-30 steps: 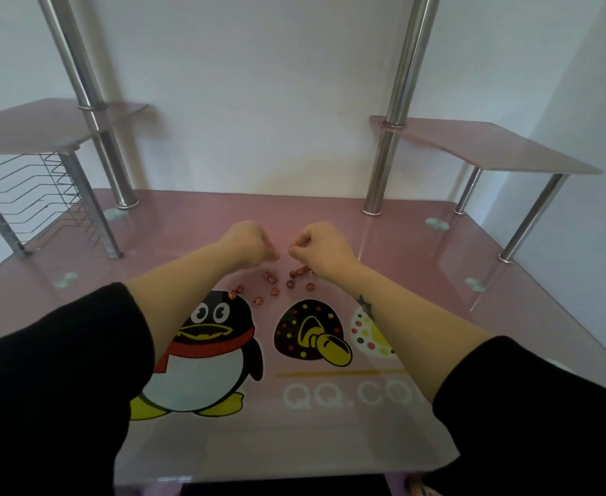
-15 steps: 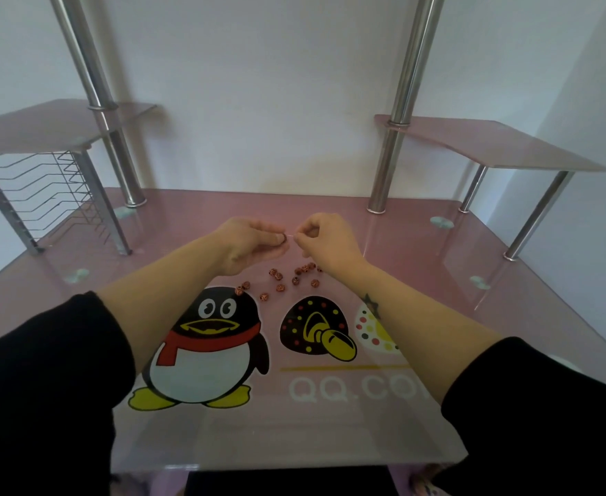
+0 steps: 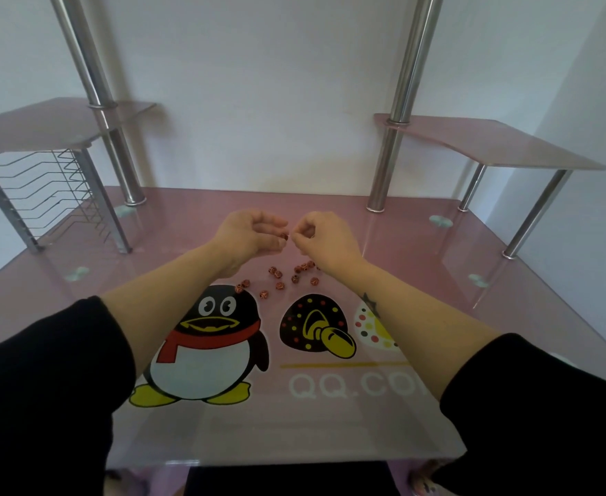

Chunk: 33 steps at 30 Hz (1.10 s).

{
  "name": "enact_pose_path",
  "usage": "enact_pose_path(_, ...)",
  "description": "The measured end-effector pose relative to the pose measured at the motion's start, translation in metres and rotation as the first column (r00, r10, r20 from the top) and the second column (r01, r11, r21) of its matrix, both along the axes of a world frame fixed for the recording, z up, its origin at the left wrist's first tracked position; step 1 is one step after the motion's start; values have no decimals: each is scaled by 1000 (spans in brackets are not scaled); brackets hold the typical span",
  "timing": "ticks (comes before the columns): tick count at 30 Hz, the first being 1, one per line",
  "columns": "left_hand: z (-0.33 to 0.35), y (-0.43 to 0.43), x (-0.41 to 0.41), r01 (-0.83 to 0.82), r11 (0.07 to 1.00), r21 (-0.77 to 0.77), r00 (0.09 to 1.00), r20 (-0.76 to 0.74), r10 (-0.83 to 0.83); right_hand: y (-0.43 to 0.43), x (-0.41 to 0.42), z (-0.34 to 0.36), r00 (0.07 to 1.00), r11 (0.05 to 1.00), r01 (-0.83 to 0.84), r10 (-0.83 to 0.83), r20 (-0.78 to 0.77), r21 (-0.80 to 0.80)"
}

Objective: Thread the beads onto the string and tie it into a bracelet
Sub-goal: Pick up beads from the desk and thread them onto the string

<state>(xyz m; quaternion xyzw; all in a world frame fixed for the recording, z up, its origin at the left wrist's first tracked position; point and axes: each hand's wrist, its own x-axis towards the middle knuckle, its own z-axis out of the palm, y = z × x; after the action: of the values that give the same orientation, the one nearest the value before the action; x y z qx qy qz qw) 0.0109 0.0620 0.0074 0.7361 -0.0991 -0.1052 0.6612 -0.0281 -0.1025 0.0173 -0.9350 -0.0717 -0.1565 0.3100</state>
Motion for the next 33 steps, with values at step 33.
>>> enact_pose_path(33, -6, -4, -1, 11, 1000, -11, 1000, -2, -11, 0, 0, -3, 999, 999, 28, -29, -24, -46)
